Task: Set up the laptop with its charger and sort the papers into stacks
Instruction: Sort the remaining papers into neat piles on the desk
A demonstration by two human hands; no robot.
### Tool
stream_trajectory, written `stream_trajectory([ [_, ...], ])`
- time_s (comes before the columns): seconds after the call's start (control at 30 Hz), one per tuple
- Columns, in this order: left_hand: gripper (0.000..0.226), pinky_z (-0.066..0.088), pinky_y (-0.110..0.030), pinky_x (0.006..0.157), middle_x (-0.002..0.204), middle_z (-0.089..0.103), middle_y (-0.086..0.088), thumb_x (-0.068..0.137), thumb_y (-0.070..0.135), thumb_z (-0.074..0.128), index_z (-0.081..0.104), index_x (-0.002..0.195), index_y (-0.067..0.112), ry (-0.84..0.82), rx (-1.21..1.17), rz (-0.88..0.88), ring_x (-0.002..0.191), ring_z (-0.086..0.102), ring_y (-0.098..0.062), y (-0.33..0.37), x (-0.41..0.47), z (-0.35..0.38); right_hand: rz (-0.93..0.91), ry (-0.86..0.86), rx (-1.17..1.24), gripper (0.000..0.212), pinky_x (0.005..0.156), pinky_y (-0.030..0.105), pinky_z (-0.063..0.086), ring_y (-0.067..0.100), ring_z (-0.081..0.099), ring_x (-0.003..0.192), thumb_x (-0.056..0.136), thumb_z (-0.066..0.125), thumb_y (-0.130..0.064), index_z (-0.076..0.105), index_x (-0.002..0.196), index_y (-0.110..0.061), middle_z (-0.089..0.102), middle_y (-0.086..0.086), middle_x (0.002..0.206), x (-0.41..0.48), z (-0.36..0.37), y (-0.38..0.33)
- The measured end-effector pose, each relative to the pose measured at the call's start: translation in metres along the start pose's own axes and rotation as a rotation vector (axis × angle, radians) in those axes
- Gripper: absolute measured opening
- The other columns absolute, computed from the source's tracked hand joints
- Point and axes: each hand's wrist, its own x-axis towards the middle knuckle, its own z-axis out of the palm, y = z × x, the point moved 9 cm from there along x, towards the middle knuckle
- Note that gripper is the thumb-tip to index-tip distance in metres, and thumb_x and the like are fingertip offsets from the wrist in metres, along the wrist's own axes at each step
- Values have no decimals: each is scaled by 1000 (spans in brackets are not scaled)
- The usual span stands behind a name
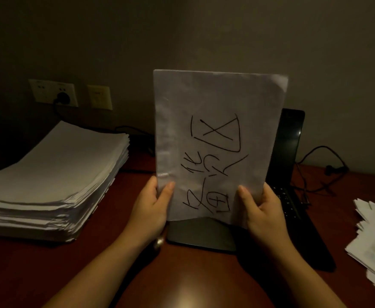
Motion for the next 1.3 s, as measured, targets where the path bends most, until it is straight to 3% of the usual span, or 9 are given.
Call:
stream_trajectory([
  [0.13, 15, 60, -31, 72, 97, 74, 16, 102, 24, 55, 63, 106, 36, 60, 94, 30, 89, 71, -4, 7, 1, -15, 25, -32, 4, 23, 62, 14, 55, -6, 65, 91, 98, 56, -21, 51, 119, -31, 63, -8, 104, -3, 5, 0],
  [0.37, 29, 60, -25, 73, 100, 73, 23, 103, 18, 49, 63, 112, 42, 89, 85, 11, 94, 70, -1, 24, -13, -54, 152, -86, 141, 20, 80, 50, 61, 22, 72, 97, 98, 59, -21, 58, 113, -35, 72, 1, 111, -8, 37, -2],
  [0.5, 35, 61, -23, 67, 100, 72, 28, 104, 21, 51, 56, 115, 54, 101, 136, 46, 92, 70, 3, 53, -19, -87, 219, -123, 224, 22, 68, 38, 63, 21, 74, 90, 101, 54, -21, 57, 122, -24, 72, 4, 111, -1, 65, -16],
  [0.6, 45, 61, -25, 63, 113, 71, 14, 100, 21, 60, 49, 135, 46, 202, 154, 60, 94, 72, -8, 71, -13, -131, 260, -165, 241, 20, 57, 24, 58, 14, 74, 81, 103, 50, -18, 58, 121, -20, 72, 3, 107, 5, 95, -26],
  [0.7, 57, 56, -20, 58, 110, 72, 9, 97, 20, 66, 44, 147, 37, 265, 260, 27, 88, 72, -8, 75, 5, -178, 280, -224, 259, 22, 59, 27, 59, 12, 74, 80, 103, 50, -16, 60, 122, -18, 72, 2, 105, 10, 132, -37],
  [0.87, 45, 56, -39, 92, 120, 65, 2, 93, 8, 68, 61, 134, 26, 294, 384, -26, 108, 66, -19, 64, 30, -241, 316, -330, 265, 42, 69, 39, 62, 15, 75, 84, 100, 55, -10, 49, 140, -21, 76, -4, 92, 13, 197, -46],
  [1.0, 38, 51, -19, 75, 134, 61, -4, 95, 7, 66, 65, 131, 19, 275, 514, -72, 105, 65, -18, 53, 43, -280, 256, -364, 203, 70, 71, 40, 62, 17, 74, 82, 95, 60, 0, 30, 154, -25, 72, -2, 98, 18, 238, -54],
  [1.1, 43, 47, -15, 62, 136, 60, -6, 96, 11, 65, 60, 138, 19, 226, 650, -106, 89, 65, -11, 50, 51, -303, 190, -394, 76, 66, 82, 48, 60, 24, 70, 92, 94, 63, -4, 36, 151, -20, 64, 3, 113, 21, 264, -54],
  [1.3, 44, 45, -23, 83, 140, 58, -3, 96, 16, 66, 60, 138, 25, 183, 809, -126, 107, 58, -13, 40, 61, -334, 50, -491, -109, 56, 94, 45, 56, 25, 62, 116, 95, 63, -10, 44, 147, -17, 52, 1, 143, 17, 300, -56],
])
